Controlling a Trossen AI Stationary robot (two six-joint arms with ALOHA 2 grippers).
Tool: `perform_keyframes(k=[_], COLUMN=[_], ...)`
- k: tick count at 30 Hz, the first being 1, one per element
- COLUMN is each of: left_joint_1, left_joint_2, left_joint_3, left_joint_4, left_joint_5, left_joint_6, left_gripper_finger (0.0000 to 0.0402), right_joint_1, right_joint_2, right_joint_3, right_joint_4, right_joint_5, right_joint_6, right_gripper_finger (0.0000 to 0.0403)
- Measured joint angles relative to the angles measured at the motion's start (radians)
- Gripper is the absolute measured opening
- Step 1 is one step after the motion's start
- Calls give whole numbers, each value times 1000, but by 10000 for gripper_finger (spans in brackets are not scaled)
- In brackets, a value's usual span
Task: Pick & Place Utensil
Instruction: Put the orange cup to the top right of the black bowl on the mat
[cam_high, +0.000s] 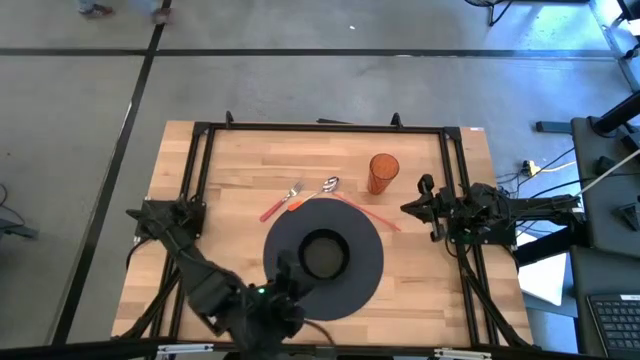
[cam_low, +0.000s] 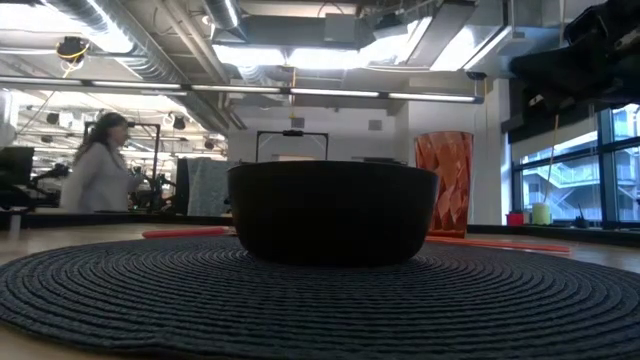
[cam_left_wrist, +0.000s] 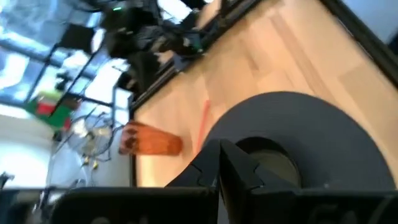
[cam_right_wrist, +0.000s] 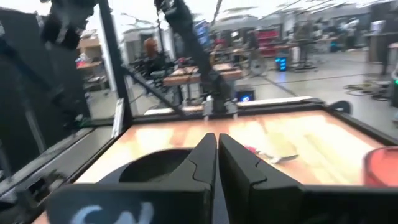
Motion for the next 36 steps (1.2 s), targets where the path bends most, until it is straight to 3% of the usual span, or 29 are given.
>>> perform_keyframes(k=[4, 10, 15, 18, 24, 30, 33, 36], left_joint_1=[112, 335, 535, 636, 801, 908, 930, 953], left_joint_2=[-42, -104, -107, -108, -101, -143, -272, -477], left_joint_3=[0, 0, 0, -33, -309, -695, -912, -1146], left_joint_4=[92, 280, 423, 523, 819, 1184, 1394, 1566], left_joint_5=[211, 620, 784, 821, 844, 1023, 1048, 1056], left_joint_6=[130, 297, 294, 216, 118, 96, 114, 92], left_gripper_finger=[1, 2, 1, 2, 2, 1, 2, 1], right_joint_1=[0, 0, 0, 0, 0, 0, 0, 0], right_joint_2=[0, 0, 0, 0, 0, 0, 0, 0], right_joint_3=[0, 0, 0, 0, 0, 0, 0, 0], right_joint_4=[6, -1, -11, -9, -19, -15, -16, -24], right_joint_5=[39, 32, 31, 31, 30, 31, 31, 31], right_joint_6=[4, 6, 11, 11, 51, 31, 32, 30], right_gripper_finger=[20, 20, 20, 20, 20, 20, 20, 20])
